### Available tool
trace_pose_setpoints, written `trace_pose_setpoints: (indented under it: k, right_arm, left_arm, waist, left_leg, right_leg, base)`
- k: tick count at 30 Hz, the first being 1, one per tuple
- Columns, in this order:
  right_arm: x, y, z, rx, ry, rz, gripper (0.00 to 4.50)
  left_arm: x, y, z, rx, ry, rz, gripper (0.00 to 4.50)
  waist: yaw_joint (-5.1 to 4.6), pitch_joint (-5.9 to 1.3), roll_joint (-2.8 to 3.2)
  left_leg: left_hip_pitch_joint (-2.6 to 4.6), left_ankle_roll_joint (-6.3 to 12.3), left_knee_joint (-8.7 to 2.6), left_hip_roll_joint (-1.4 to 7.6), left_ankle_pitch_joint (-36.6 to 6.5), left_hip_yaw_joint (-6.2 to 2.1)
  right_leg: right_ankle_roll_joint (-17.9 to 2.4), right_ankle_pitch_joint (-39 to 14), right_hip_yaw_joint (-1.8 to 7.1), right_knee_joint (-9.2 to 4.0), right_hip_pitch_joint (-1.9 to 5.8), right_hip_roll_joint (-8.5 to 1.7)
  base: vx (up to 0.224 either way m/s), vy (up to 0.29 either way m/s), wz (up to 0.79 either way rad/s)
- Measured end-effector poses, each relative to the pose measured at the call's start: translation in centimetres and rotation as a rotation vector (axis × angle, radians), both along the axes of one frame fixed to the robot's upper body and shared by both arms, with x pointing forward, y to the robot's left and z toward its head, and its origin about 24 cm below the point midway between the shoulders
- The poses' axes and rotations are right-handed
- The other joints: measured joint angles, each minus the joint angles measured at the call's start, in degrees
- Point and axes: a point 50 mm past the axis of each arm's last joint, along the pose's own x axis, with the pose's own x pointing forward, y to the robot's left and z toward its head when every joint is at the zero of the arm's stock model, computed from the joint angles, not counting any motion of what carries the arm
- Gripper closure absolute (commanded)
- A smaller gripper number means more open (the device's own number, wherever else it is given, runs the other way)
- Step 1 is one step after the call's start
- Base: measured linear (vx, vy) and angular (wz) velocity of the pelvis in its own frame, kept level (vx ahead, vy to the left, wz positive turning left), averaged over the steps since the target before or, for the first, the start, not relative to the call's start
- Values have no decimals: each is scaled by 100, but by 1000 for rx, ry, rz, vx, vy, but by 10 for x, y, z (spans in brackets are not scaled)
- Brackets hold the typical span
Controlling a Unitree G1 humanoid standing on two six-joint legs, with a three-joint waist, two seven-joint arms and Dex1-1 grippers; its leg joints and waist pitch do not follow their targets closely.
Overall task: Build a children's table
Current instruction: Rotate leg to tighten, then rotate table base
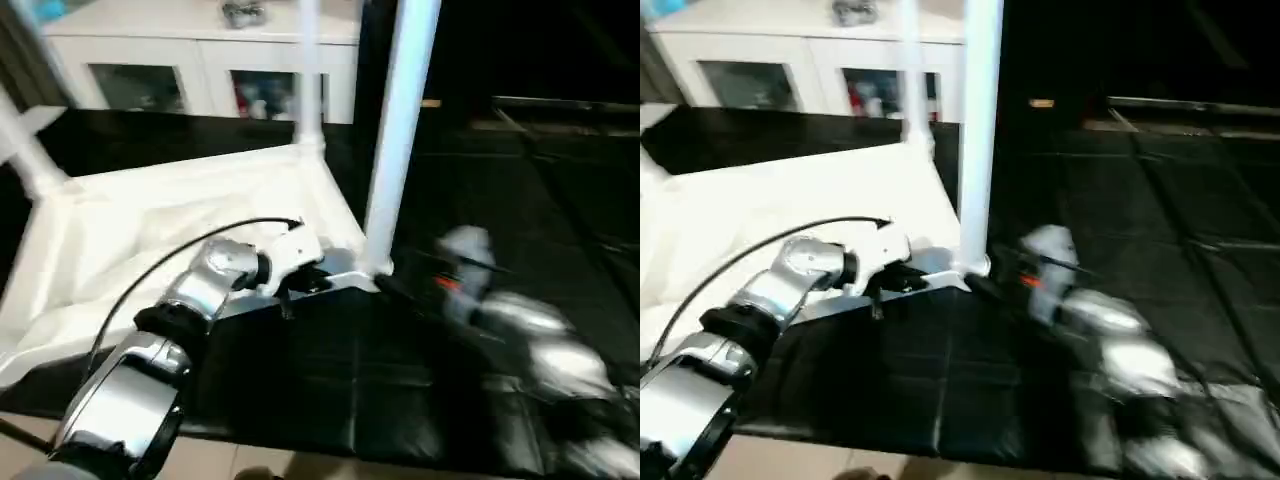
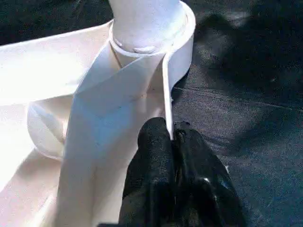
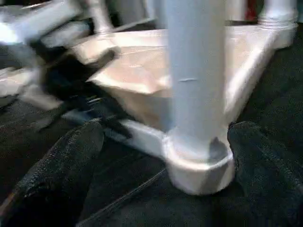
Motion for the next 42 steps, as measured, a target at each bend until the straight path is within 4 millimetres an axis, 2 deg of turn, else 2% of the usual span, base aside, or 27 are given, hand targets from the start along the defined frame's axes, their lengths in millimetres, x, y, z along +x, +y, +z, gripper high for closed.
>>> trace_pose_setpoints:
  k: [5, 6, 8, 11, 12, 13, 15, 17, 22, 24, 27, 28, 29, 30, 35, 36, 37, 39, 40, 42]
  right_arm:
    - [-6, 12, 5, 32, -7, 69, 1]
    - [-7, 14, 6, 36, -7, 75, 1]
    - [-8, 20, 7, 42, -6, 95, 0]
    - [-9, 27, 7, 50, 14, 114, 0]
    - [-9, 29, 7, 51, 20, 121, 0]
    - [-9, 32, 8, 56, 19, 126, 0]
    - [-9, 38, 11, 71, 6, 143, 0]
    - [-9, 45, 13, 88, -2, 150, 0]
    - [-8, 57, 15, 114, -3, 176, 0]
    - [-8, 69, 17, 130, -7, 205, 0]
    - [-5, 85, 21, 150, -14, 211, 0]
    - [-4, 87, 22, 150, -19, 211, 0]
    - [-3, 92, 25, 153, -25, 215, 0]
    - [-1, 97, 27, 162, -33, 217, 0]
    - [10, 124, 29, 131, -37, 197, 0]
    - [19, 135, 28, 102, -32, 151, 0]
    - [25, 141, 28, 81, -35, 118, 0]
    - [36, 148, 30, 37, -54, 52, 0]
    - [41, 151, 30, 13, -56, 18, 0]
    - [51, 157, 32, -22, -68, -47, 0]
  left_arm:
    - [1, -2, -1, -5, -30, 10, 450]
    - [1, -2, -1, -10, -26, 10, 422]
    - [0, 1, 1, -36, -2, 4, 395]
    - [0, 1, 18, -112, -23, -41, 389]
    - [0, 4, 25, -135, -24, -54, 359]
    - [-1, 7, 29, -142, -20, -57, 359]
    - [-5, 20, 32, -121, 0, -50, 353]
    - [-13, 38, 31, -71, 34, -20, 328]
    - [-29, 63, 32, -13, 96, 15, 306]
    - [-44, 83, 36, 23, 126, 34, 279]
    - [-60, 106, 51, 48, 134, 98, 266]
    - [-62, 109, 55, 57, 126, 108, 266]
    - [-63, 111, 59, 59, 117, 117, 237]
    - [-65, 111, 63, 62, 110, 119, 237]
    - [-85, 119, 65, 111, 148, 153, 212]
    - [-93, 123, 64, 149, 168, 172, 191]
    - [-97, 125, 63, 171, 175, 185, 189]
    - [-102, 124, 63, 184, 179, 197, 178]
    - [-104, 124, 63, 187, 184, 203, 150]
    - [-107, 123, 60, 189, 198, 214, 147]
  waist:
    - [-1, 1, 12]
    - [1, 1, 11]
    - [-6, 1, 11]
    - [0, 1, 11]
    - [-4, 0, 11]
    - [-7, 0, 12]
    - [-50, -2, 14]
    - [-91, -2, -6]
    - [-62, -1, -21]
    - [-120, 1, -24]
    - [-192, 0, -35]
    - [-189, 1, -38]
    - [-193, 1, -38]
    - [-198, -1, -45]
    - [-305, 4, -91]
    - [-366, 11, -111]
    - [-390, 18, -123]
    - [-387, 29, -142]
    - [-379, 30, -147]
    - [-365, 34, -158]
  left_leg:
    - [-7, 1, 0, 2, 2, -5]
    - [-9, 3, 1, 3, 4, -5]
    - [-18, 5, 4, 5, 5, -5]
    - [-20, 5, 2, 6, 3, -3]
    - [-19, 6, 1, 6, 3, -3]
    - [-20, 6, -2, 6, 3, -2]
    - [-19, 5, -10, 6, 3, 2]
    - [-22, 1, -14, 8, 6, 10]
    - [-22, -10, -9, 10, 11, 11]
    - [-18, -13, -10, 10, 11, 14]
    - [-14, -17, -8, 9, 13, 15]
    - [-12, -17, -8, 7, 13, 15]
    - [-10, -17, -7, 5, 13, 15]
    - [-5, -17, -8, -1, 13, 16]
    - [11, -20, -4, -11, 15, 18]
    - [18, -24, -6, -15, 17, 18]
    - [23, -24, -7, -15, 17, 16]
    - [36, -24, -10, -21, 17, 16]
    - [38, -24, -9, -23, 17, 16]
    - [37, -24, -8, -31, 17, 16]
  right_leg:
    - [2, 3, -10, 1, -3, 0]
    - [2, 3, -12, 1, -3, 0]
    - [3, 2, -12, 1, -9, 0]
    - [4, 0, -10, 1, -11, -2]
    - [-14, 7, -10, 4, -11, -2]
    - [-17, 7, -10, 5, -15, -2]
    - [-21, 1, -6, 14, -27, -1]
    - [-31, -8, 0, 40, -50, -1]
    - [-4, -28, 1, 50, -54, -1]
    - [-4, -28, 8, 56, -57, 0]
    - [-3, -31, 17, 75, -59, 1]
    - [-3, -31, 20, 76, -58, 1]
    - [-3, -31, 29, 81, -55, 1]
    - [-1, -32, 45, 86, -52, 1]
    - [-1, -32, 85, 105, -57, 13]
    - [-1, -32, 99, 113, -62, 17]
    - [-2, -32, 102, 115, -63, 19]
    - [-2, -32, 111, 115, -56, 20]
    - [-2, -32, 114, 115, -54, 20]
    - [-2, -31, 128, 115, -53, 20]
  base:
    - [0, 0, 0]
    - [0, 0, 0]
    - [0, 0, 0]
    - [0, 0, 0]
    - [0, 0, 0]
    - [0, 0, 0]
    - [0, 0, 0]
    - [0, 0, 0]
    - [0, 0, 0]
    - [0, 0, 0]
    - [0, 0, 0]
    - [0, 0, 0]
    - [0, 0, 0]
    - [0, 0, 0]
    - [0, 0, 0]
    - [0, 0, 0]
    - [0, 0, 0]
    - [0, 0, 0]
    - [0, 0, 0]
    - [0, 0, 0]
